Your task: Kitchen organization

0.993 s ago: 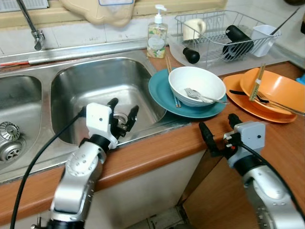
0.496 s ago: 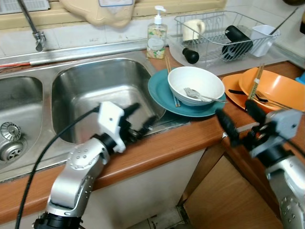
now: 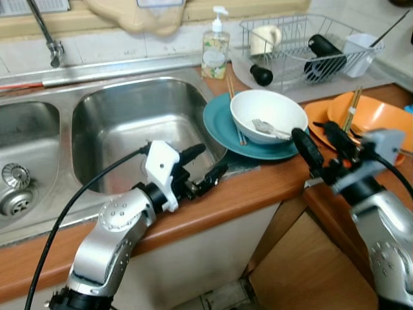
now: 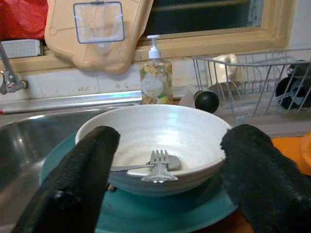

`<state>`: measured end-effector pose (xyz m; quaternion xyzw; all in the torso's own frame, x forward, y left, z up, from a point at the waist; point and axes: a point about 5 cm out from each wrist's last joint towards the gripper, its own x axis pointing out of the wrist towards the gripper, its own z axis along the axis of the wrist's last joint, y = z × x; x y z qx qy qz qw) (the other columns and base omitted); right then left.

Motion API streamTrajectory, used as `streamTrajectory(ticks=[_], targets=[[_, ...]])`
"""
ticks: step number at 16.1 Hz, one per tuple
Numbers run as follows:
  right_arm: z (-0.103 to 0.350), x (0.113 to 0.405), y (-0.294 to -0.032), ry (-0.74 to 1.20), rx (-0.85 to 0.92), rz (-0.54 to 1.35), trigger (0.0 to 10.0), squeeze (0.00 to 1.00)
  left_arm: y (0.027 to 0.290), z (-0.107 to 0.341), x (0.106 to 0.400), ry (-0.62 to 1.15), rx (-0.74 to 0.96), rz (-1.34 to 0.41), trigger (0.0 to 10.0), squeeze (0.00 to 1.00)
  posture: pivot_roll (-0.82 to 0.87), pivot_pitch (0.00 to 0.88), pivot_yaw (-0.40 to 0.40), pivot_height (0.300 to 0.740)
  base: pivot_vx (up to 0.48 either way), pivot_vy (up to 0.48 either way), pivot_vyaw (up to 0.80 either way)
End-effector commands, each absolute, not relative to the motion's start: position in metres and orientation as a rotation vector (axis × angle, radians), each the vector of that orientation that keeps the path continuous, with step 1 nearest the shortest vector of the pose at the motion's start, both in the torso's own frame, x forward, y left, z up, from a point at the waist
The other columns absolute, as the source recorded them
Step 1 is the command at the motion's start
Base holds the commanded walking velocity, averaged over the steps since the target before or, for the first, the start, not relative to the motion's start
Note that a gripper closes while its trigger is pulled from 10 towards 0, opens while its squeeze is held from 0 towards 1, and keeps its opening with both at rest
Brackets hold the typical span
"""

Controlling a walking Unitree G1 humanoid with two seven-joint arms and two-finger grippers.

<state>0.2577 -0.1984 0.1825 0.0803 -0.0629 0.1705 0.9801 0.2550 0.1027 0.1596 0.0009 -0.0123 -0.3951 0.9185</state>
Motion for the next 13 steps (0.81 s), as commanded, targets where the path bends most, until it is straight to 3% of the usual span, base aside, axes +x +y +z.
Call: streamTrajectory(ticks=[1,13], targets=[[0.182,0.262,-0.198,-0.111,0.157,0.332,0.0,0.0,0.1,0.166,0.255,-0.05,0.022,-0.824,10.0,0.0,-0.16,0.0,-0.026,0.74,0.0,0.0,0.0],[0.177,0.276,-0.193,-0.083,0.203,0.332,0.0,0.0,0.097,0.162,0.26,-0.037,0.082,-0.872,10.0,0.0,-0.15,0.0,-0.014,0.74,0.0,0.0,0.0]])
